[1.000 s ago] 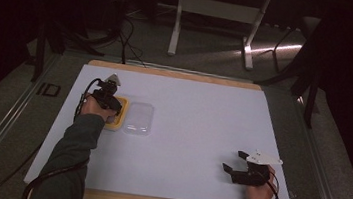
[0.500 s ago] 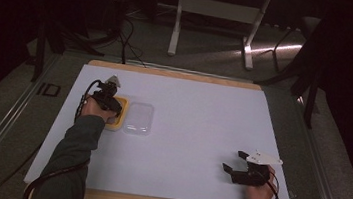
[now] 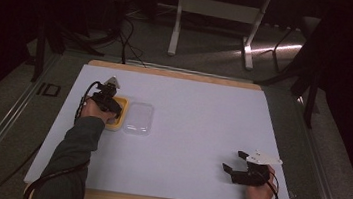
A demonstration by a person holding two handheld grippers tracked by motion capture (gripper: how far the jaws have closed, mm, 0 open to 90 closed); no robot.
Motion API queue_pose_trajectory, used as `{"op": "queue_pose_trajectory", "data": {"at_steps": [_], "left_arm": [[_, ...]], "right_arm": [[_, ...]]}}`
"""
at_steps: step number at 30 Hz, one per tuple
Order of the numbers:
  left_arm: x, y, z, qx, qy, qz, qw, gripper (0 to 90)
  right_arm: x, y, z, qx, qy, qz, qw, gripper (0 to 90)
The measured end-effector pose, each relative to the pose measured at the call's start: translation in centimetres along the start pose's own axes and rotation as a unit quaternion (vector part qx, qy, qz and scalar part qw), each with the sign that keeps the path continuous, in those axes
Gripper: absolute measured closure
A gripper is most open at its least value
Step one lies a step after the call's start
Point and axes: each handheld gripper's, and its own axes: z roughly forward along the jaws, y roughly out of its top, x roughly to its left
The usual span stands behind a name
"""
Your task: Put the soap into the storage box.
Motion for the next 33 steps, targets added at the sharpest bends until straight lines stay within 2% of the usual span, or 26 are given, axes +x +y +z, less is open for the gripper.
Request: {"op": "queue_pose_trajectory", "data": {"at_steps": [14, 19, 28, 33], "left_arm": [[0.1, 0.0, 0.0, 0.006, -0.013, -0.004, 0.9999, 40.6], [0.4, -0.1, 0.0, 0.001, -0.026, -0.01, 0.9996, 38.1], [0.3, -0.2, -0.3, -0.001, -0.026, -0.001, 0.9997, 37.3], [0.1, -0.2, -1.2, -0.015, -0.023, 0.005, 0.9996, 36.3]], "right_arm": [[0.0, 0.0, 0.0, 0.001, 0.0, -0.002, 1.0, 17.8], [0.0, 0.0, 0.1, 0.002, 0.0, -0.002, 1.0, 17.8], [0.1, 0.0, 0.1, 0.002, 0.0, -0.003, 1.0, 17.8], [0.1, 0.0, 0.1, 0.003, 0.0, -0.004, 1.0, 17.8]]}}
